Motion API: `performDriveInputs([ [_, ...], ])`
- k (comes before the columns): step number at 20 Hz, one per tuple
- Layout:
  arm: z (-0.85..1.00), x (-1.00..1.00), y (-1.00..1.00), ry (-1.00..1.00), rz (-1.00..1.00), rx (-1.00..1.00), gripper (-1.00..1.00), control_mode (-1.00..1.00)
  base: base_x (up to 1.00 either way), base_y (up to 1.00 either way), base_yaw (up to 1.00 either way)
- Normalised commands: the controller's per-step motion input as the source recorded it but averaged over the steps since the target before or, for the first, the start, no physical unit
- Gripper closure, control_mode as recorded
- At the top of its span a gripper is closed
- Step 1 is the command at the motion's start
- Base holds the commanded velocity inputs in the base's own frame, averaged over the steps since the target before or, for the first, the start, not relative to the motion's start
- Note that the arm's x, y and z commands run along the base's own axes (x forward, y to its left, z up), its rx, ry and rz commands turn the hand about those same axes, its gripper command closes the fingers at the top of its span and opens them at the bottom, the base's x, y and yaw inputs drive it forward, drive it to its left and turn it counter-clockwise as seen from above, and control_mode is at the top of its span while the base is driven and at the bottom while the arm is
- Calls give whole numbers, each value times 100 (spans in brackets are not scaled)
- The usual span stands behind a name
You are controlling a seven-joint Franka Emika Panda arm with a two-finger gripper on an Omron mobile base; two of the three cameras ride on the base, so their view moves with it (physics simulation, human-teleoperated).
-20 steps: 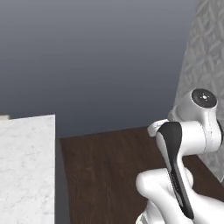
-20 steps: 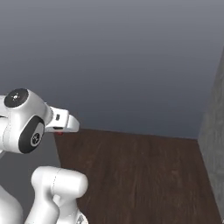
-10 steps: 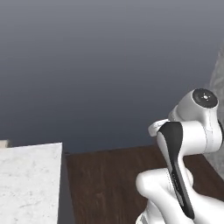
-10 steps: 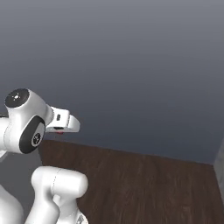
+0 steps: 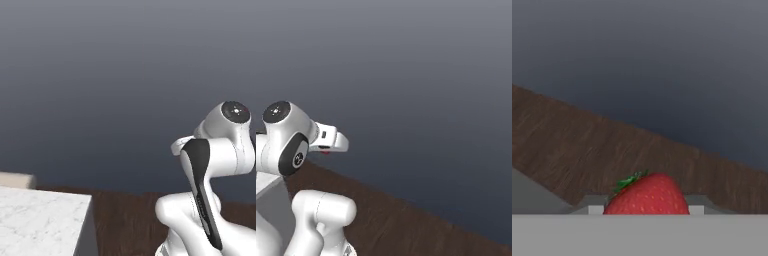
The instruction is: Take the strawberry from the fridge and place it on top of the pancake, located on the dining counter.
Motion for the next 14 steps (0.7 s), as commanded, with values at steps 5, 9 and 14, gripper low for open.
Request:
performDriveInputs([
  [5, 0, 0, 0, 0, 0, 0, 100, 100, 95, -5, 86],
  [9, 0, 0, 0, 0, 0, 0, 100, 100, 67, -2, 96],
  [14, 0, 0, 0, 0, 0, 0, 100, 100, 83, -20, 87],
])
